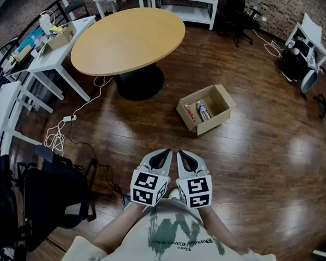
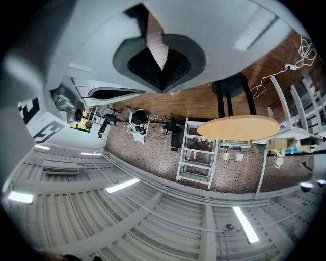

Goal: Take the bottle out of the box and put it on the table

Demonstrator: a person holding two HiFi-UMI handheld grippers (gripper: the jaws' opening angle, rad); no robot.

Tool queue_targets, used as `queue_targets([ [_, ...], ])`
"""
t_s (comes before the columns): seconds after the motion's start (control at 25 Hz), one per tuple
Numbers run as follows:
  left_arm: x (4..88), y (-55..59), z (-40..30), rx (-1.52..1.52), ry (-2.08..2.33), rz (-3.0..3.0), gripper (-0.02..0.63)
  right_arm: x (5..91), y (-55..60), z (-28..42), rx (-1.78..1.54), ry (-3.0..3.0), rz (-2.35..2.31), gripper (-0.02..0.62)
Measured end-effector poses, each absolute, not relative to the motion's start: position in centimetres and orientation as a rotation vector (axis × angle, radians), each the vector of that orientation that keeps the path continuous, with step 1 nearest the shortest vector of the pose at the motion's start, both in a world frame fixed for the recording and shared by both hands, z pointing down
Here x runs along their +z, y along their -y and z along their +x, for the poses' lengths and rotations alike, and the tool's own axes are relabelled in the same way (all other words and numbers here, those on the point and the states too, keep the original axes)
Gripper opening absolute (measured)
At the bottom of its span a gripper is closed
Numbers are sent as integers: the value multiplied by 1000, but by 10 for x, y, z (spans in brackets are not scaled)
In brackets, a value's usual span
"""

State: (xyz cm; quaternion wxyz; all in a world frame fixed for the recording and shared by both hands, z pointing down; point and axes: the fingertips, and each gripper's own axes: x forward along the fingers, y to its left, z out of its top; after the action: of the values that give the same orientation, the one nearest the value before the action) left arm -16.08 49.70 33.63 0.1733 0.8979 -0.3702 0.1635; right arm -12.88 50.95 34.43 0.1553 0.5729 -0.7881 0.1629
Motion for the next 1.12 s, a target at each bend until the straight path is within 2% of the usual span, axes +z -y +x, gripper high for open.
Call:
queue_targets([
  [0.52, 355, -466, -121, 465, 983, 2548, 0, 363, -484, -93, 514, 2219, 1682, 0],
  [1.12, 364, -317, -130, 443, 946, 2514, 0, 365, -340, -93, 538, 2134, 1750, 0],
])
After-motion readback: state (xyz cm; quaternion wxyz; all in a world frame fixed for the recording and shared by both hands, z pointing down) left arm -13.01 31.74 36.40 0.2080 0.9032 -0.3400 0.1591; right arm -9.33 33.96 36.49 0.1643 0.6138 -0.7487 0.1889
